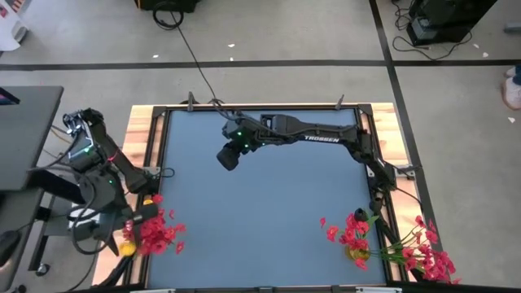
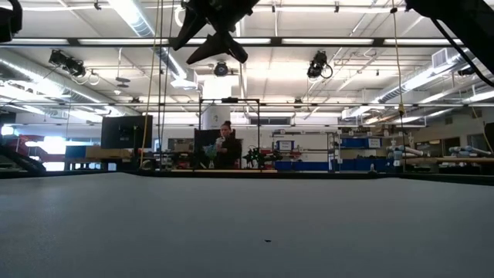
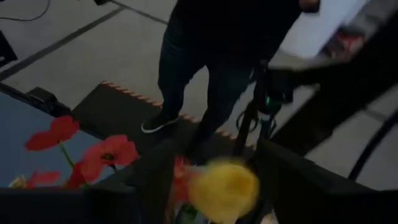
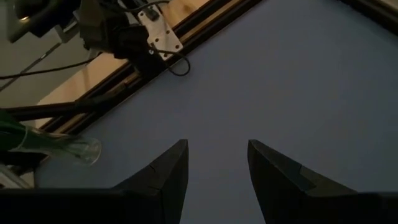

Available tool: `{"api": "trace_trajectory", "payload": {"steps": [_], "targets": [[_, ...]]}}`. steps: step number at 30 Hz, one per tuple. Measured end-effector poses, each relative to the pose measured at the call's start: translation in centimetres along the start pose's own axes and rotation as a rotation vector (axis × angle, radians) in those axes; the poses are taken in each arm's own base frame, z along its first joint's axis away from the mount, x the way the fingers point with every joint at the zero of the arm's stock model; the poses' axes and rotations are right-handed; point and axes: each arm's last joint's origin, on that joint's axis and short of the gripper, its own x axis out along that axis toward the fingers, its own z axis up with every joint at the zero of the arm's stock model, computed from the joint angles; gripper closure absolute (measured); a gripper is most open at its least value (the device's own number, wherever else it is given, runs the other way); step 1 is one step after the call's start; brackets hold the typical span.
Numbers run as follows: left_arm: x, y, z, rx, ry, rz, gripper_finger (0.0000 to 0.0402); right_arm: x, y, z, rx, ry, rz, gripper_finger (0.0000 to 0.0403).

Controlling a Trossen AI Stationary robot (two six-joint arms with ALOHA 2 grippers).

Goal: Sort flowers into vase by color
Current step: Put the yellow flower into the transparent vase, then return to Home Position

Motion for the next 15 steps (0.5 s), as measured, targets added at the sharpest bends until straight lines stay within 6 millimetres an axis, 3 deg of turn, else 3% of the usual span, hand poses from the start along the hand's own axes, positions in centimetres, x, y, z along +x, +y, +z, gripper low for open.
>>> {"api": "trace_trajectory", "payload": {"steps": [4,9,15], "targets": [[-0.5,-0.1,0.6,-0.091,-0.035,0.004,0.0143,0.0,-0.1,-0.1,0.002,0.013,-0.002,0.0229],[-2.1,-0.6,1.8,-0.153,-0.088,0.06,0.0143,-0.1,0.1,-0.4,-0.019,0.022,-0.015,0.0229],[-6.8,-1.3,3.6,-0.163,-0.248,0.362,0.0168,-2.5,1.3,0.2,-0.091,-0.104,-0.092,0.0229]]}}
